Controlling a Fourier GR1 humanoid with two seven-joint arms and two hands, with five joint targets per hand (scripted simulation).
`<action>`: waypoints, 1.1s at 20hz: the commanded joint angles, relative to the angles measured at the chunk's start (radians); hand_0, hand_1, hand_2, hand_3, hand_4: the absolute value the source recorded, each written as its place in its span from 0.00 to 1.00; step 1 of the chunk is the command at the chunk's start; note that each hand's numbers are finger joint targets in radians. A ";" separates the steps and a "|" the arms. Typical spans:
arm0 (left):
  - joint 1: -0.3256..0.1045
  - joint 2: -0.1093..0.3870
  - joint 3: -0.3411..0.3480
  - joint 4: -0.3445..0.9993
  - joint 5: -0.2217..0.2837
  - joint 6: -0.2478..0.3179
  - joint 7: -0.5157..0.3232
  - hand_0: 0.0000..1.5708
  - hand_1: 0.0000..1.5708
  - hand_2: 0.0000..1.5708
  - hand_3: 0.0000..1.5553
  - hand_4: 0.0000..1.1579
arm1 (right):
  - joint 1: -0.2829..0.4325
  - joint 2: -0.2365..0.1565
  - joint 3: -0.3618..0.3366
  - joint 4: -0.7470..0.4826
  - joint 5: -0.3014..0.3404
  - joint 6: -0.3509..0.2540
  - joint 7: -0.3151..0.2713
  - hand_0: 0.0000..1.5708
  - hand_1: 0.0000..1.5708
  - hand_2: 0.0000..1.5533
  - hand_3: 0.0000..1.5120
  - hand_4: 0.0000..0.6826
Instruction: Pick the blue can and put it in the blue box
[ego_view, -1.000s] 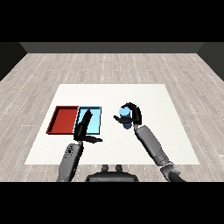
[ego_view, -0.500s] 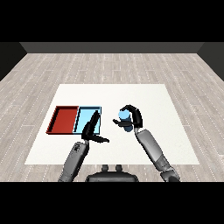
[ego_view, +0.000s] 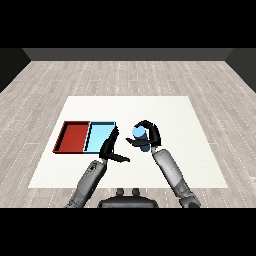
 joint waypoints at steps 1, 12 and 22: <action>-0.028 0.000 0.008 0.066 0.026 -0.014 -0.032 0.00 0.00 0.00 0.00 0.00 | 0.046 0.041 -0.002 -0.037 0.058 0.017 -0.016 0.95 0.95 0.94 0.92 0.89; -0.023 0.000 -0.049 0.080 0.075 0.052 -0.028 0.00 0.00 0.00 0.00 0.00 | 0.042 0.069 0.058 -0.017 0.030 -0.025 -0.042 0.95 0.95 0.94 0.92 0.89; -0.157 0.000 -0.116 0.162 0.163 0.141 -0.020 0.00 0.00 0.00 0.00 0.00 | -0.028 0.069 0.046 0.023 0.008 0.037 -0.067 0.94 0.94 0.94 0.93 0.89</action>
